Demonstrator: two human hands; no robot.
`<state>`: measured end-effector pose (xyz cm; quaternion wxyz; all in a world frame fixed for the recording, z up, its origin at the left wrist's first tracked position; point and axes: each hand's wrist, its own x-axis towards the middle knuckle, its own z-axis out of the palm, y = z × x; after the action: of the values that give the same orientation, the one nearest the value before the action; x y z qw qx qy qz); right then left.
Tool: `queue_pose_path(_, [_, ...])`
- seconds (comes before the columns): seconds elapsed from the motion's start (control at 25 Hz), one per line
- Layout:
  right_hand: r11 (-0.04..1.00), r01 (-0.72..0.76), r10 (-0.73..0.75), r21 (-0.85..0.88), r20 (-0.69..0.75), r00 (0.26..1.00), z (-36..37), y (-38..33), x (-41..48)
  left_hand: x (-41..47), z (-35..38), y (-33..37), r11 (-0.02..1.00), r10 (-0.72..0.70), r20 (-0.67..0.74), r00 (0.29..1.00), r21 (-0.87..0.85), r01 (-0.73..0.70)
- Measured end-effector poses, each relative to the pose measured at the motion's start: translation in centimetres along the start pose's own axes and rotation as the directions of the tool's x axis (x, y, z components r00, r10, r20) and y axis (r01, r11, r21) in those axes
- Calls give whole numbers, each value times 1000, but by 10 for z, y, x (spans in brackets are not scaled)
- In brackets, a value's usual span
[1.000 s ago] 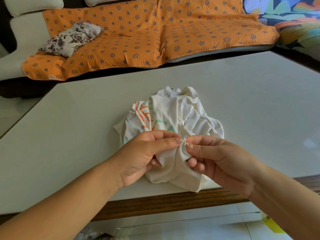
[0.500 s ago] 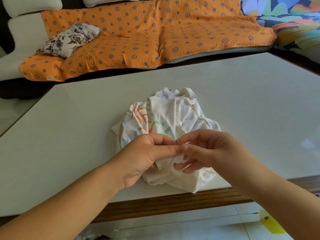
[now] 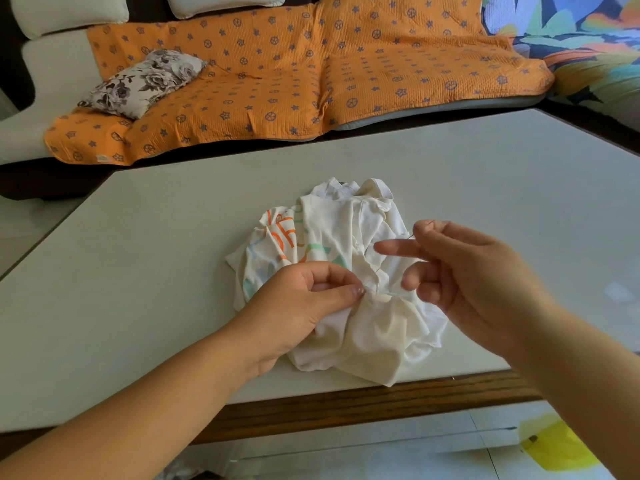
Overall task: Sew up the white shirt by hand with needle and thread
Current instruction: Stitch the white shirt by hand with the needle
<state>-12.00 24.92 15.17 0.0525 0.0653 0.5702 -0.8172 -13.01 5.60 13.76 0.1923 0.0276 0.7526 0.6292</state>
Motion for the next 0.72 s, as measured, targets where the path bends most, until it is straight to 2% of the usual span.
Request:
queue_pose_path(0.08, [967, -99, 98, 234, 16, 995, -6, -4, 7, 0, -2, 0, 999, -13, -13, 1000, -41, 12])
queue_pose_path(0.16, [906, -143, 149, 398, 14, 989, -11, -7, 12, -1, -3, 1, 997, -17, -21, 1000, -74, 16])
queue_pose_path(0.24, [856, -134, 152, 499, 5, 988, -16, -10, 16, -1, -5, 2, 996, -20, -27, 999, -85, 17])
queue_pose_path(0.32, [855, -95, 126, 510, -27, 992, -22, -12, 19, -2, -7, 2, 996, -16, -35, 999, -84, 13])
queue_pose_path(0.44, [922, 13, 35, 388, -119, 992, -30, -8, 25, -3, -8, 3, 996, -7, -44, 999, -86, 3])
queue_pose_path(0.56, [986, 116, -82, 123, -248, 965, -35, -3, 30, -4, -9, 4, 996, 3, -60, 998, -84, -8])
queue_pose_path(0.72, [946, 200, -286, -256, -361, 888, -37, 1, 32, -6, -10, 6, 998, 14, -77, 997, -63, -19])
